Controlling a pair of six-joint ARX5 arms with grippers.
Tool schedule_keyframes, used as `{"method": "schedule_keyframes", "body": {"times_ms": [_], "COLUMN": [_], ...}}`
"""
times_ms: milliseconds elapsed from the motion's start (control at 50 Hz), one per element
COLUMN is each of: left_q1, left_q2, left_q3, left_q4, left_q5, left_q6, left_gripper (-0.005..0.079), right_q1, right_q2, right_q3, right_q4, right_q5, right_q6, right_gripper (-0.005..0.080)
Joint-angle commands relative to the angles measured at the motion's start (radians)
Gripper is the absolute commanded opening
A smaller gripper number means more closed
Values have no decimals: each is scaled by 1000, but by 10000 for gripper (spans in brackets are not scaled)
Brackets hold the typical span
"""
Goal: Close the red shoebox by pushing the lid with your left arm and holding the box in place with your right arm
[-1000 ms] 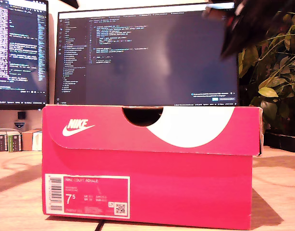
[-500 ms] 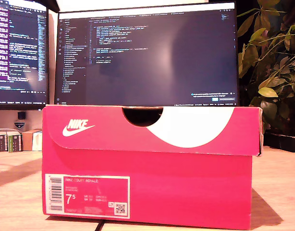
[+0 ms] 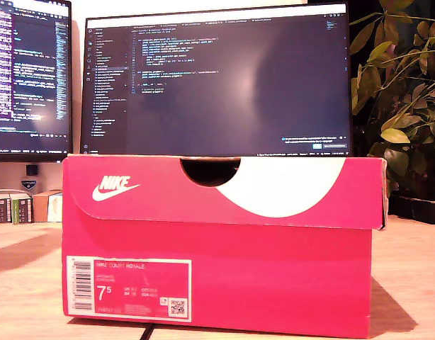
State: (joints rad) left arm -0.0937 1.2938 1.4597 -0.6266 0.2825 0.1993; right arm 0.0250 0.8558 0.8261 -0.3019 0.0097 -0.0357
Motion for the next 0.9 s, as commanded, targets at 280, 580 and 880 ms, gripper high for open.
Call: {"method": "schedule_keyframes", "body": {"times_ms": [280,580,880], "left_q1": [7,7,6], "left_q2": [-170,-279,-356], "left_q3": [-337,-551,-732], "left_q4": [199,381,628], "left_q5": [-12,-2,26], "left_q6": [-14,-8,-9], "left_gripper": [-19,-19,-19], "right_q1": [-1,-1,-1], "right_q2": [-100,-206,-240], "right_q3": [-123,-284,-422], "right_q4": [71,185,431], "right_q5": [-13,-69,-82], "right_q6": [-6,-6,17], "right_gripper": [-13,-13,-12]}}
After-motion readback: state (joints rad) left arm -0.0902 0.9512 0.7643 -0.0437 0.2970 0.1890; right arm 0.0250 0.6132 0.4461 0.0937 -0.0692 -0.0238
